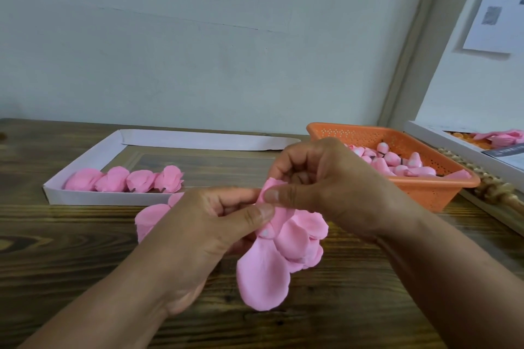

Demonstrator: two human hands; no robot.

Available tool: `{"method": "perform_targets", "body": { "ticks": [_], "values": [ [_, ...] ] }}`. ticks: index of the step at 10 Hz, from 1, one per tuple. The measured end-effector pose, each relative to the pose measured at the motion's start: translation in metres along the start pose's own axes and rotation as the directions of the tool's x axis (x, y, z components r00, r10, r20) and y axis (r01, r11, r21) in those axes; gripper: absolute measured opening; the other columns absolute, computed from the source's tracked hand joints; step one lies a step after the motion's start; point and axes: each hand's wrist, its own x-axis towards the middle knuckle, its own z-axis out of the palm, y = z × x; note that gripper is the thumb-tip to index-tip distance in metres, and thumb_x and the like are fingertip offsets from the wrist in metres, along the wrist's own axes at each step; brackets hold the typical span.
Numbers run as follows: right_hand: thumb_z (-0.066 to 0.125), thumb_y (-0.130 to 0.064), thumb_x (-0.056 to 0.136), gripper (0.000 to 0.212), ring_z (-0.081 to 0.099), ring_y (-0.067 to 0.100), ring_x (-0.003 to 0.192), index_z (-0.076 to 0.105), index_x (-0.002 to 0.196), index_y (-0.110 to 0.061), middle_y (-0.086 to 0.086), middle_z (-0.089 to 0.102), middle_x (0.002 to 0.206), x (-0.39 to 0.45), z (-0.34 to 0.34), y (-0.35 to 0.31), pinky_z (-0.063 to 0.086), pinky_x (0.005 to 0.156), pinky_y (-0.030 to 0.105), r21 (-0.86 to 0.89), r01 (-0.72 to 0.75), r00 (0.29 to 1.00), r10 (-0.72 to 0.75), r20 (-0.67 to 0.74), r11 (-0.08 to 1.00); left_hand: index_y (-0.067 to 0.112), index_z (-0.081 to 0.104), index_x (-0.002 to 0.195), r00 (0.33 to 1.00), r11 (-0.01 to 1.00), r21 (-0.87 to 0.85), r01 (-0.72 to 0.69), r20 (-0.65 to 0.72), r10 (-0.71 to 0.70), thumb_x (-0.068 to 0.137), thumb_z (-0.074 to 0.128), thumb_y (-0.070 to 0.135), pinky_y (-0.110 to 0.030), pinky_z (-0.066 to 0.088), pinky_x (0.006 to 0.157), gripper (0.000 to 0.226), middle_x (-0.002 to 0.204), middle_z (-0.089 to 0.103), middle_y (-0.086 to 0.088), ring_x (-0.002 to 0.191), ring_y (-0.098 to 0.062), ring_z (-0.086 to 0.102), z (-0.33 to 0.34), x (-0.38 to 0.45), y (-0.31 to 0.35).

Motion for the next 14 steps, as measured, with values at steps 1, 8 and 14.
{"method": "perform_targets", "body": {
  "ticks": [1,8,14],
  "values": [
    [0.075,-0.005,0.074,0.010,0.057,0.012,0.057,0.069,0.080,-0.010,0.007,0.066,0.068,-0.006,0.000,0.004,0.043,0.050,0.017,0.116,0.064,0.996,-0.055,-0.077,0.991,0.003,0.075,0.088,0.998,0.999,0.011,0.047,0.027,-0.048,0.063,0.077,0.018,-0.026,0.049,0.068,0.029,0.086,0.067,-0.030,0.077,-0.026,0.061,-0.005,0.000,0.001],
    [0.073,-0.011,0.076,0.016,0.051,-0.002,0.066,0.073,0.091,-0.016,-0.002,0.057,0.077,-0.058,0.036,0.014,0.040,0.057,0.011,-0.383,0.420,0.824,-0.522,-0.219,0.823,0.006,0.074,0.092,0.990,0.981,-0.171,0.097,0.118,-0.077,0.067,0.070,0.024,-0.024,0.056,0.062,0.031,0.082,0.071,-0.008,0.074,-0.015,0.068,0.000,-0.002,-0.001],
    [0.073,-0.013,0.075,0.013,0.056,0.019,0.055,0.063,0.069,-0.010,-0.002,0.058,0.067,-0.051,0.038,0.013,0.047,0.052,0.032,-0.106,0.341,0.832,-0.352,-0.428,0.934,0.009,0.073,0.103,0.985,0.998,0.001,-0.055,0.166,0.054,0.050,0.080,0.064,-0.041,0.057,0.082,0.077,0.099,0.071,-0.019,0.087,-0.028,0.067,0.000,-0.012,-0.004]
  ]
}}
